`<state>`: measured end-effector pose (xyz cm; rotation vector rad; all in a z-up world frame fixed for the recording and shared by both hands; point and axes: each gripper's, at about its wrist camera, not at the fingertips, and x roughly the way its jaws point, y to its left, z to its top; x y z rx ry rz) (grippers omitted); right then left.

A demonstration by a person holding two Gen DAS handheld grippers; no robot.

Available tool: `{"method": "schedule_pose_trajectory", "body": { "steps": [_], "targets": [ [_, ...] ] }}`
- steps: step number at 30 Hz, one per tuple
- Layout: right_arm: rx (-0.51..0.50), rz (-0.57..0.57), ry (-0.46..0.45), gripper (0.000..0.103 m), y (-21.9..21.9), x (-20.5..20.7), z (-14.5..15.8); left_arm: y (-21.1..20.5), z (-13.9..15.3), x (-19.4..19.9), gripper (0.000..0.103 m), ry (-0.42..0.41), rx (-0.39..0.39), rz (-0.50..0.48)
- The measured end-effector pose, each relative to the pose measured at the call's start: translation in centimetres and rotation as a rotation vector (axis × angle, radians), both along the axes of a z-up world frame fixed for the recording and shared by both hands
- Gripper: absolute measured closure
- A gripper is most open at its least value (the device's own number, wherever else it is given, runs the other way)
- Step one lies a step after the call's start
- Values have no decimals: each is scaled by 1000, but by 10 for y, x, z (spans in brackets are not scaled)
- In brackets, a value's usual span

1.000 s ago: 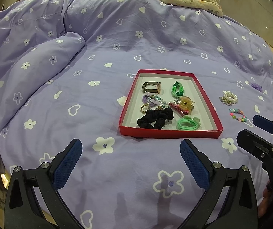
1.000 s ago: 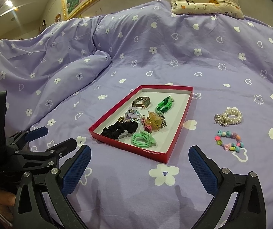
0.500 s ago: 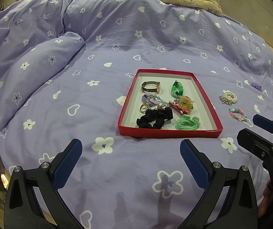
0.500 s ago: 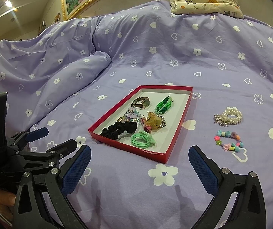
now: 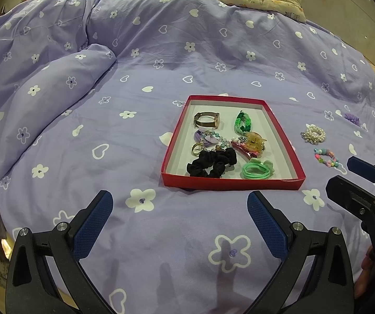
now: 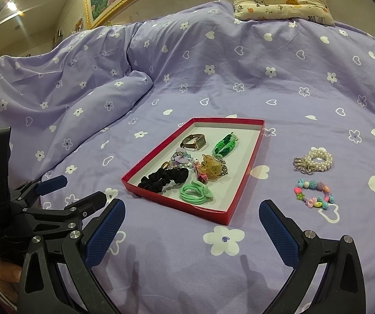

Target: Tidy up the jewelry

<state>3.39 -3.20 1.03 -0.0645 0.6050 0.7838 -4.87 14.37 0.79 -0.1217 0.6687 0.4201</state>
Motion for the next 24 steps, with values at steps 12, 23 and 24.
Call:
{"method": "schedule_pose_trajectory", "body": {
  "steps": [12, 23, 24],
  "targets": [
    [0, -1, 0, 0, -1, 0, 0, -2, -2, 5, 0, 7, -2, -6],
    [5, -3, 5, 0, -3, 2, 2, -2, -3, 7, 0, 9, -8, -11],
    [4, -2, 7, 0, -3, 3, 1, -3, -4, 8, 0, 10, -10, -15]
  ]
}}
